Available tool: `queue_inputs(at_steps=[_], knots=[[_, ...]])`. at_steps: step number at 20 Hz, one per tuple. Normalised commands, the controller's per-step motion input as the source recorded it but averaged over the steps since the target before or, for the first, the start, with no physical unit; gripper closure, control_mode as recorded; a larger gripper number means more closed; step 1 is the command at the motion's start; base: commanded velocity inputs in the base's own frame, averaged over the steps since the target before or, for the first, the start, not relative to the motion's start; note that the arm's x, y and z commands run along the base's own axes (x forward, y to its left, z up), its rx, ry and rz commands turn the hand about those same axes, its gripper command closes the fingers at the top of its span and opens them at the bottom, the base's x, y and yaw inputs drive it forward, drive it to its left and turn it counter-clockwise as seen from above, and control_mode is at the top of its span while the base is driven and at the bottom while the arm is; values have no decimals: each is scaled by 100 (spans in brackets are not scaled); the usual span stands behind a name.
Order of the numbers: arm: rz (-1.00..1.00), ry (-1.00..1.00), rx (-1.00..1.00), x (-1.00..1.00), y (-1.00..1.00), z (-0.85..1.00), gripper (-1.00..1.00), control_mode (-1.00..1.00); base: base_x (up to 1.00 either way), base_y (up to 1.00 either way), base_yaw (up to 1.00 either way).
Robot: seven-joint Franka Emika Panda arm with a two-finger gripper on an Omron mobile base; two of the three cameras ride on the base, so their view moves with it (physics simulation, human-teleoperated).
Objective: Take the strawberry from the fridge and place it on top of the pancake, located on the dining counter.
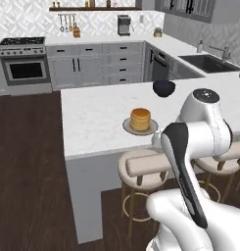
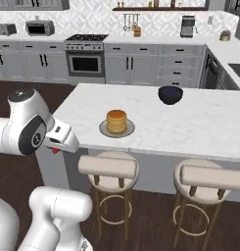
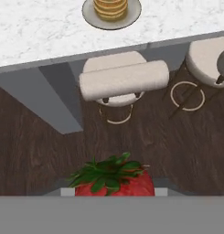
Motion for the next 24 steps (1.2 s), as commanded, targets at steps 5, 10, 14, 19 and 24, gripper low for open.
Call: queue_inputs(at_steps=[5,10,14,19,24], knots=[[0,0,0,0,0,0,100,100,54,-41,43],[0,0,0,0,0,0,100,100,49,6,-4],[0,0,0,0,0,0,100,100,20,-24,-30],[0,0,0,0,0,0,100,100,37,-13,-15],[0,0,0,0,0,0,100,100,69,4,0]])
